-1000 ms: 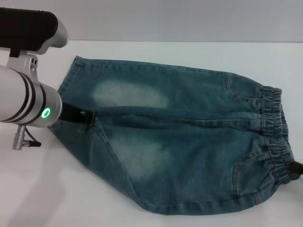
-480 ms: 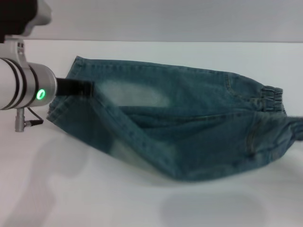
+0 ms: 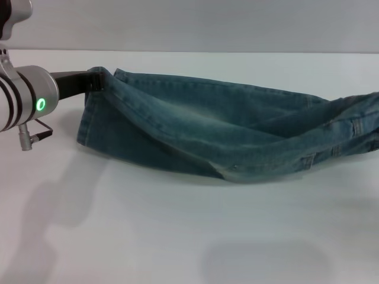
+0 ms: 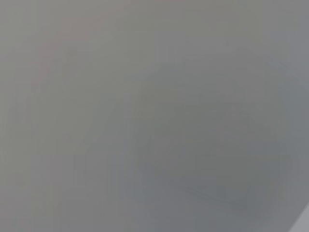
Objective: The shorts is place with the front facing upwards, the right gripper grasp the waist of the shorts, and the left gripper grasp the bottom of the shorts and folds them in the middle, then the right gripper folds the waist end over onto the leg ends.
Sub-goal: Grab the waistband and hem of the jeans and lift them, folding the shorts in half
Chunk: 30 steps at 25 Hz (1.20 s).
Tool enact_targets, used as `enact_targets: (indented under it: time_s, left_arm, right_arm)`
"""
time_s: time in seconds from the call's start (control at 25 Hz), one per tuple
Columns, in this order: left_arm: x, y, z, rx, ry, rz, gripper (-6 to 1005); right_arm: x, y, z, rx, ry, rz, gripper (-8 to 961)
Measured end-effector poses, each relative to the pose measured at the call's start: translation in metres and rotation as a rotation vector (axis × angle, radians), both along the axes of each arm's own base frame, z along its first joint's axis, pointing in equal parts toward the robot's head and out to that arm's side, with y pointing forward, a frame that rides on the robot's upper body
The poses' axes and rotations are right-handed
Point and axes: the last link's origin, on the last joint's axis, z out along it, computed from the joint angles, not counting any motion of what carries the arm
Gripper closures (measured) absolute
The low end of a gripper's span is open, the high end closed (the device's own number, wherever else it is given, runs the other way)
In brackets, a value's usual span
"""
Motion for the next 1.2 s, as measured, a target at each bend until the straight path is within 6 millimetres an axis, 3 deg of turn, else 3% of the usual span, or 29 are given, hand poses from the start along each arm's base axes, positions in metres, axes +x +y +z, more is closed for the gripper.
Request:
enact_targets:
  time_s: [0.88, 1.2]
  left_arm:
    - [-0.011, 0.017, -0.012, 0.068, -0.119, -0.008, 913]
    - [-0.010, 0.027, -0.020, 0.056, -0.109, -0.017, 904]
  right_arm:
    - [0.021, -0.009, 0.001, 0.157, 0.121, -0.155, 954]
    - [0.024, 0.000, -0.003, 0.174, 0.108, -0.195, 953]
